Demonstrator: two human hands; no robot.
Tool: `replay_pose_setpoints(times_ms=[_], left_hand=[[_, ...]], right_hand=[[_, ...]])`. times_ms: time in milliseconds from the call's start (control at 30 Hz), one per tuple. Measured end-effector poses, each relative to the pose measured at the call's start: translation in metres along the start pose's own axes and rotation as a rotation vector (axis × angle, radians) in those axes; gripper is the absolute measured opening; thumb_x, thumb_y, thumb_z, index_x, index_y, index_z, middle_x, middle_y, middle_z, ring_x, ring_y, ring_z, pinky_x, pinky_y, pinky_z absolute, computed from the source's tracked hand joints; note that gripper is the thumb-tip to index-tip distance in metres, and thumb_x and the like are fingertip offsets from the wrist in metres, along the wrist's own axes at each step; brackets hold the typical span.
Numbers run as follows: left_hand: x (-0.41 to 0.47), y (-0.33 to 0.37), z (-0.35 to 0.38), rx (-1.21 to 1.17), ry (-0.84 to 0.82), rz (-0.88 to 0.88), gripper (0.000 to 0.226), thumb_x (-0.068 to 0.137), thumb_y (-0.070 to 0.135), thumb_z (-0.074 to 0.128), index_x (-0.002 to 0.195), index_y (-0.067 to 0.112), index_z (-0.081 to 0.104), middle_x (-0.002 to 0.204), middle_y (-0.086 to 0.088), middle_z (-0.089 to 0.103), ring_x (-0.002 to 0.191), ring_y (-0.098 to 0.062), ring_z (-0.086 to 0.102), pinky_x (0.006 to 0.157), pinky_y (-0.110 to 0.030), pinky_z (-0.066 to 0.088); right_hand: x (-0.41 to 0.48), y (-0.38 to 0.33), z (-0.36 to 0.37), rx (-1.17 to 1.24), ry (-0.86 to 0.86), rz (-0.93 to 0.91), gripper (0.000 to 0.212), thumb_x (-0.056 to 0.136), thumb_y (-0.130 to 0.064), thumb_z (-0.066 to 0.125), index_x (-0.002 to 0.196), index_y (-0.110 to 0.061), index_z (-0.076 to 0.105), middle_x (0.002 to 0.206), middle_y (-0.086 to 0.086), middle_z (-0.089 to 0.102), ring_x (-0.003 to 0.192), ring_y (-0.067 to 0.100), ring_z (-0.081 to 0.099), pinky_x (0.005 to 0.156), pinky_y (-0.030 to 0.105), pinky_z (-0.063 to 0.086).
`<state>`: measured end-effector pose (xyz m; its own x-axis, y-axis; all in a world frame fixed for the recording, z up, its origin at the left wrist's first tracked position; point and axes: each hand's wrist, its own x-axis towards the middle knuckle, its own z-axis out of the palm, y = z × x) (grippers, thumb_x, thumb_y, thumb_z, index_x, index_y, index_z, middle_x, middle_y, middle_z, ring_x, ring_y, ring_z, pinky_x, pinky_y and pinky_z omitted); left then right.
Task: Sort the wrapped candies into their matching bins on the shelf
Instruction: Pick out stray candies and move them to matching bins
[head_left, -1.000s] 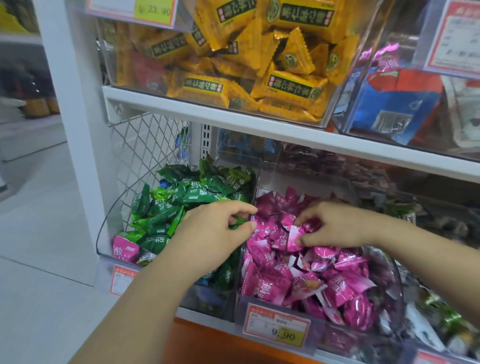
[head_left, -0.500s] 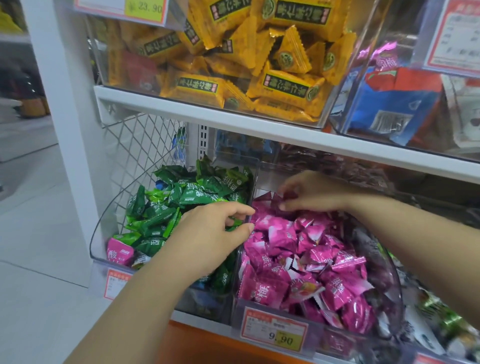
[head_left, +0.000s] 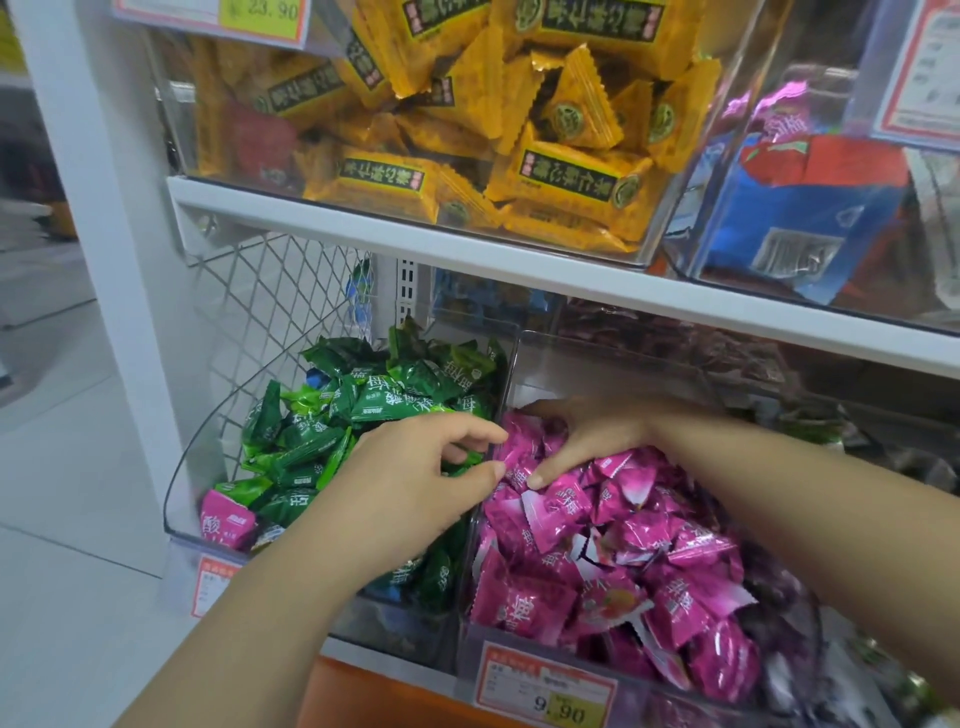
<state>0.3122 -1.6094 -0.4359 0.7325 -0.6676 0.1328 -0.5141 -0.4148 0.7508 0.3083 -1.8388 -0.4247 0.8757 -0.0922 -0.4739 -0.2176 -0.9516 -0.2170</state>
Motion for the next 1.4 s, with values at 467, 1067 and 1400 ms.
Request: replay_pose_setpoints(times_ms=[467, 1067, 1400], left_hand=[[-0.002, 0.001, -0.001, -0.001, 0.008, 0.011, 0.026, 0.086, 0.041, 0.062, 0.112, 0.046, 0.062, 0.095, 0.032, 0.057, 0.098, 0.012, 0.053, 0.084, -0.015, 0.046], [0.000, 0.000, -0.002, 0.001, 0.002, -0.010, 0.025, 0.085, 0.043, 0.062, 0.110, 0.047, 0.062, 0.095, 0.029, 0.059, 0.099, 0.013, 0.053, 0.085, -0.016, 0.047], [0.002, -0.003, -0.001, -0.013, -0.010, -0.003, 0.026, 0.084, 0.042, 0.063, 0.109, 0.045, 0.063, 0.104, 0.026, 0.062, 0.099, 0.014, 0.054, 0.087, -0.015, 0.046]], right_hand=[[-0.057, 0.010, 0.014, -0.079, -0.050, -0.161, 0.060, 0.087, -0.062, 0.044, 0.142, -0.041, 0.033, 0.145, -0.016, 0.032, 0.134, 0.005, 0.030, 0.113, 0.028, 0.023], [0.022, -0.002, -0.006, -0.036, 0.119, -0.029, 0.070, 0.086, -0.060, 0.052, 0.143, -0.022, 0.037, 0.147, 0.000, 0.041, 0.131, 0.018, 0.041, 0.101, 0.028, 0.031], [0.005, -0.003, 0.014, 0.083, -0.073, -0.132, 0.063, 0.092, -0.059, 0.039, 0.147, -0.030, 0.029, 0.150, -0.011, 0.029, 0.138, 0.010, 0.028, 0.113, 0.028, 0.019]])
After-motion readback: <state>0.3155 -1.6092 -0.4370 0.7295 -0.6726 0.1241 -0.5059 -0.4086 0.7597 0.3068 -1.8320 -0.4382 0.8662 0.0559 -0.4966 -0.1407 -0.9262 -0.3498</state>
